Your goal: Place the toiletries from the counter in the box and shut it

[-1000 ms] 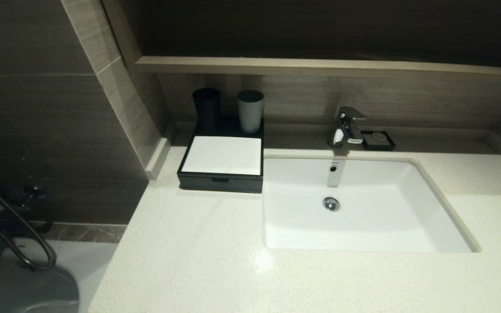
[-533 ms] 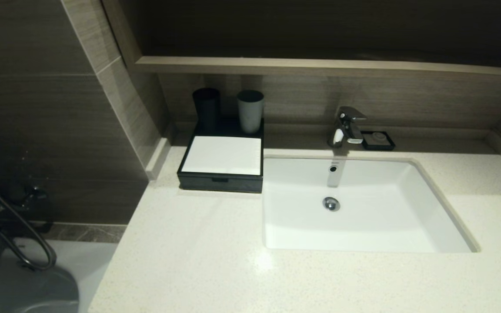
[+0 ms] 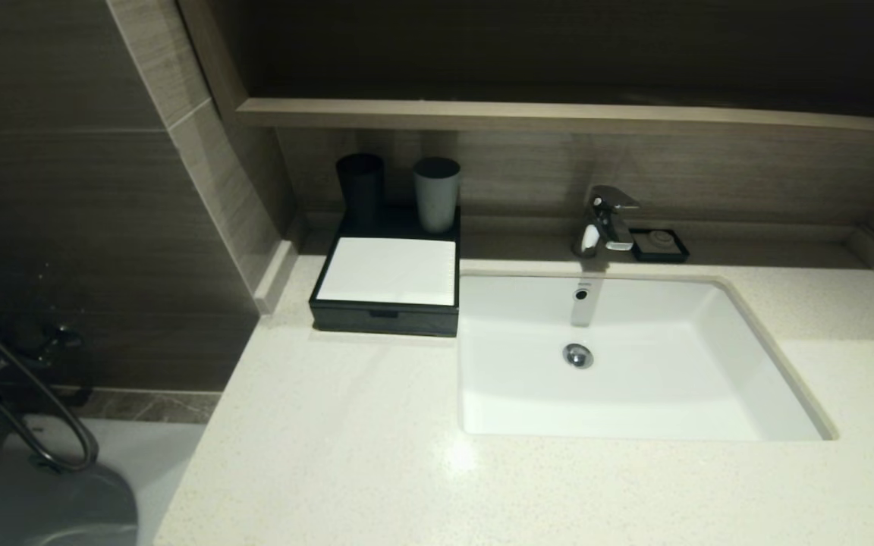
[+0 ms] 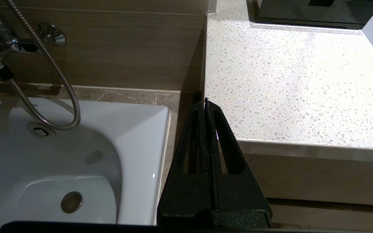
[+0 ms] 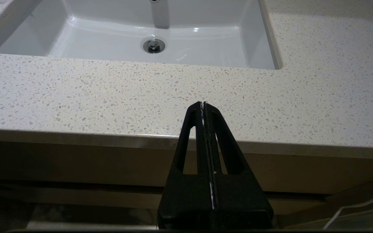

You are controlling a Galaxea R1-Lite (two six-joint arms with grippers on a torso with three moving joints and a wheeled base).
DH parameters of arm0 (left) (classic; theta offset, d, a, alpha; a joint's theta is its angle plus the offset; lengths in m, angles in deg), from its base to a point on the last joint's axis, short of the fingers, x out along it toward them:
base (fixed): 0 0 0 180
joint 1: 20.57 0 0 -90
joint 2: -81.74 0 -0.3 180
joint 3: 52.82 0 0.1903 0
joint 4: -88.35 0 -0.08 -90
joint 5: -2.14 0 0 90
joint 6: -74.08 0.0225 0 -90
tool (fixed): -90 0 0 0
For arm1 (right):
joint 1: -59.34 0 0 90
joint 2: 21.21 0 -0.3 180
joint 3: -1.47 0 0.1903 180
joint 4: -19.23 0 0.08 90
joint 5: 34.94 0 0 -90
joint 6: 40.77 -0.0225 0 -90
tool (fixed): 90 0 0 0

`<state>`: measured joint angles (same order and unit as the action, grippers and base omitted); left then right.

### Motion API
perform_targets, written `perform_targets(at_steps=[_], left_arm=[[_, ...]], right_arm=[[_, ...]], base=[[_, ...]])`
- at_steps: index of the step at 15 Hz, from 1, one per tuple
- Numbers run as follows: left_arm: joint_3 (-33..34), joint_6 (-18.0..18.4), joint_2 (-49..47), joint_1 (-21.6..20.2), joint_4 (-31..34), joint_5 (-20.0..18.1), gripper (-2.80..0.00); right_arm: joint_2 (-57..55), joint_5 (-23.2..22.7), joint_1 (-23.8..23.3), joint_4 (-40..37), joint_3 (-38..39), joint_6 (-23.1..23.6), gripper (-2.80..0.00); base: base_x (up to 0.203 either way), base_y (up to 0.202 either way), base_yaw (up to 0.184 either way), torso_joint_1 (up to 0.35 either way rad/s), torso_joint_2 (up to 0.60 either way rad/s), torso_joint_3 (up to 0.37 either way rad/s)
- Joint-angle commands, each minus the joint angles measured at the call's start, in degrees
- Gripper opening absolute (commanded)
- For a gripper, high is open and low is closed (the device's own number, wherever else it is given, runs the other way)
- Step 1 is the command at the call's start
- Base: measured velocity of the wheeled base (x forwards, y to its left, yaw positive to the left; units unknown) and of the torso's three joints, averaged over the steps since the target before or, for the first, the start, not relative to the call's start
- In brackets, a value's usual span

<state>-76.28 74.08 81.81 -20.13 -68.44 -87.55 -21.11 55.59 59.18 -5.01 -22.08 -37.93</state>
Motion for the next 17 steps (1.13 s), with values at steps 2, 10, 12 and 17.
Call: perform_targets(at_steps=[2,10,12,17], left_arm=[[0.01,0.0,-0.07,0.0,-0.02,0.04,-2.8],[0.01,0.0,0.01,0.0,-0.02,0.04,-2.8],[0.01,0.0,0.01,0.0,-0.02,0.04,-2.8],[0.01,0.0,0.01,0.0,-0.02,0.04,-2.8]], right_arm=[[-0.01,-0.05,-0.02,0.0,0.01,0.18,-2.8],[-0.01,-0.08,0.03,0.0,0.03,0.46,-2.8],[-0.01,-0.08,-0.02,0.0,0.01,-0.2,-2.8],[-0.01,-0.08,-0.02,0.0,0.01,-0.2,-2.8]], base=[[0.0,0.0,0.0,0.0,0.0,0.0],[0.0,0.0,0.0,0.0,0.0,0.0],[0.0,0.0,0.0,0.0,0.0,0.0],[0.0,0.0,0.0,0.0,0.0,0.0]])
